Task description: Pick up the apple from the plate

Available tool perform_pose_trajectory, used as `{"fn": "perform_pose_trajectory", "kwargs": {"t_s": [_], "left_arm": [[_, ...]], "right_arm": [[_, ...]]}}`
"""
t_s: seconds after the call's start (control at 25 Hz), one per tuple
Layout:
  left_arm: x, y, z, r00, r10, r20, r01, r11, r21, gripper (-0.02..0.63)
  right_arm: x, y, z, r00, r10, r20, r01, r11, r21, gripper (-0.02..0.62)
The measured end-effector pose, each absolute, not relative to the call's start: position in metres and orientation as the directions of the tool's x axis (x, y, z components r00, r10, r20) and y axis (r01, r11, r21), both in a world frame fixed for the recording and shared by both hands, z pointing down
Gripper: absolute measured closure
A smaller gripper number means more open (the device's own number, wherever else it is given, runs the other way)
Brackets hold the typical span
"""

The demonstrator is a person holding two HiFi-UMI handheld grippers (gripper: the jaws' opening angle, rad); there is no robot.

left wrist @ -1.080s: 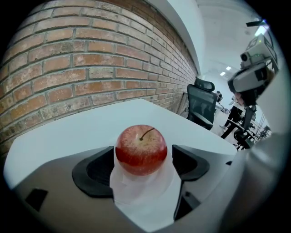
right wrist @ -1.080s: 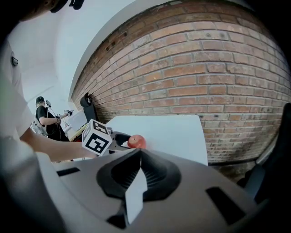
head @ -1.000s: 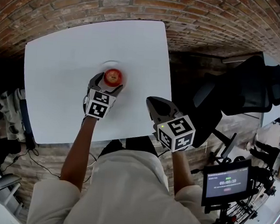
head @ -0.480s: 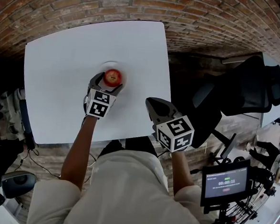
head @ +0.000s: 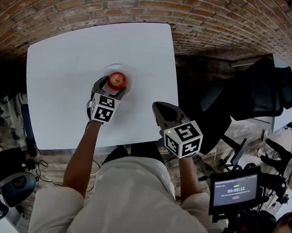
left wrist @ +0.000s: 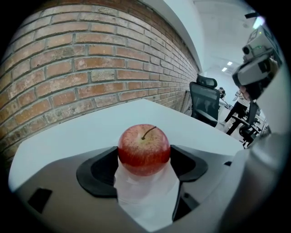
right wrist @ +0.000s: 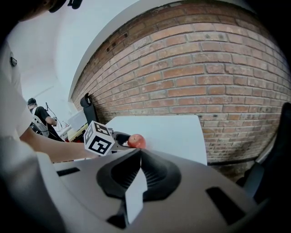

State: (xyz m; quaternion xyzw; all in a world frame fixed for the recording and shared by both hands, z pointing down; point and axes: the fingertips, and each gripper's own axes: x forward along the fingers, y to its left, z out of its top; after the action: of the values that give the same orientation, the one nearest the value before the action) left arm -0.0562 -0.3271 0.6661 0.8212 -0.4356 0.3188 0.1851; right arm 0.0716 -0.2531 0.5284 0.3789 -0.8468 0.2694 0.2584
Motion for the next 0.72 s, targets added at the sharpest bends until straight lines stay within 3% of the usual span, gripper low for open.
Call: {"fn": "perform_pose_trajectory", "kwargs": {"t_s": [0.72], "left_arm": [[-0.066, -0.316, 0.641, 0.416, -0.634, 0.652, -0.834, -0.552, -0.004, 0.244]], "right_arm": [[0.071, -0.239, 0.509, -0.569, -0.552, 0.609, -0.794, 0.562, -0.232, 0.591]]}}
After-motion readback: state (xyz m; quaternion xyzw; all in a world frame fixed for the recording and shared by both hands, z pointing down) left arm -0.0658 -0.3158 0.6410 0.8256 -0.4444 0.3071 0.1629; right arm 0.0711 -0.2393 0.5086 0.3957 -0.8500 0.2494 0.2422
